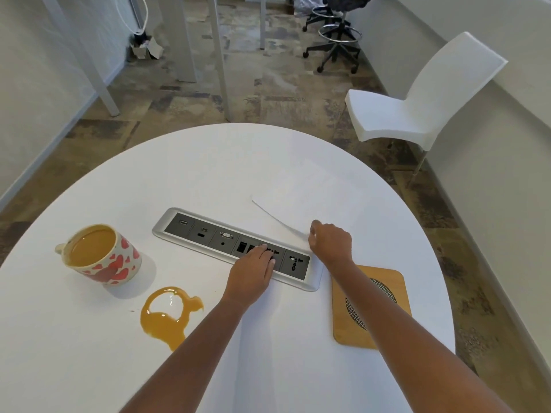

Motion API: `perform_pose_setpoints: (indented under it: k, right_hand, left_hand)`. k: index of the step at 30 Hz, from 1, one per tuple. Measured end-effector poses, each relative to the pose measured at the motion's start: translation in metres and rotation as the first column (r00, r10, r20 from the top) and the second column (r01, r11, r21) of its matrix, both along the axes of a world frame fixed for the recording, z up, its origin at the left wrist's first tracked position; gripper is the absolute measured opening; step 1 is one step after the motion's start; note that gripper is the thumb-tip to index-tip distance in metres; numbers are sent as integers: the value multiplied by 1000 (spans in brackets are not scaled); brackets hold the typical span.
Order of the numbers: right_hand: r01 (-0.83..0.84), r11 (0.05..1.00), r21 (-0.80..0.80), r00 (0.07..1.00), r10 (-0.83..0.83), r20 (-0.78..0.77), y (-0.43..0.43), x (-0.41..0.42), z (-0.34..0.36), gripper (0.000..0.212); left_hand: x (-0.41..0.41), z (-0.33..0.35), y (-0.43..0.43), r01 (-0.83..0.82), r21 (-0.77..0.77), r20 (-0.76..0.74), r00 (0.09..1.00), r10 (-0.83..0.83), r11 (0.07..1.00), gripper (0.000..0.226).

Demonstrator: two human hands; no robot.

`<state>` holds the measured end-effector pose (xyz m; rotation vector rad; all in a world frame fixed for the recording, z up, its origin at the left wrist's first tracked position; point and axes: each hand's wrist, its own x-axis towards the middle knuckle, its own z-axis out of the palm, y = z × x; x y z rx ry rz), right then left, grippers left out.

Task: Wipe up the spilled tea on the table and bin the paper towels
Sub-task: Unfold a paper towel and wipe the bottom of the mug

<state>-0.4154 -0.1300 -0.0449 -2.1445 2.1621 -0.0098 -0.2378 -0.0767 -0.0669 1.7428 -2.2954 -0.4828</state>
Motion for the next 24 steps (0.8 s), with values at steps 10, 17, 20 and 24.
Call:
perform_pose_setpoints:
  k: [10,17,20,24]
  right_hand:
    - [56,932,-358,971,32,235,-18,-14,66,23]
    - [-7,833,-554,909,236,343,-10,-11,118,19]
    - [-47,819,-572,863,322,389,-1,-8,136,18]
    - [-8,843,-537,745,363,559,9,-11,154,16]
  left_hand:
    - [-10,16,-13,-103,-17,-75,992,101,995,29]
    - [-11,53,-28,-257,-241,-165,961,222,936,62]
    - [-8,79,-37,-344,-328,-244,931,273,880,77]
    - [8,103,-48,-503,-187,-542,769,339,844,94]
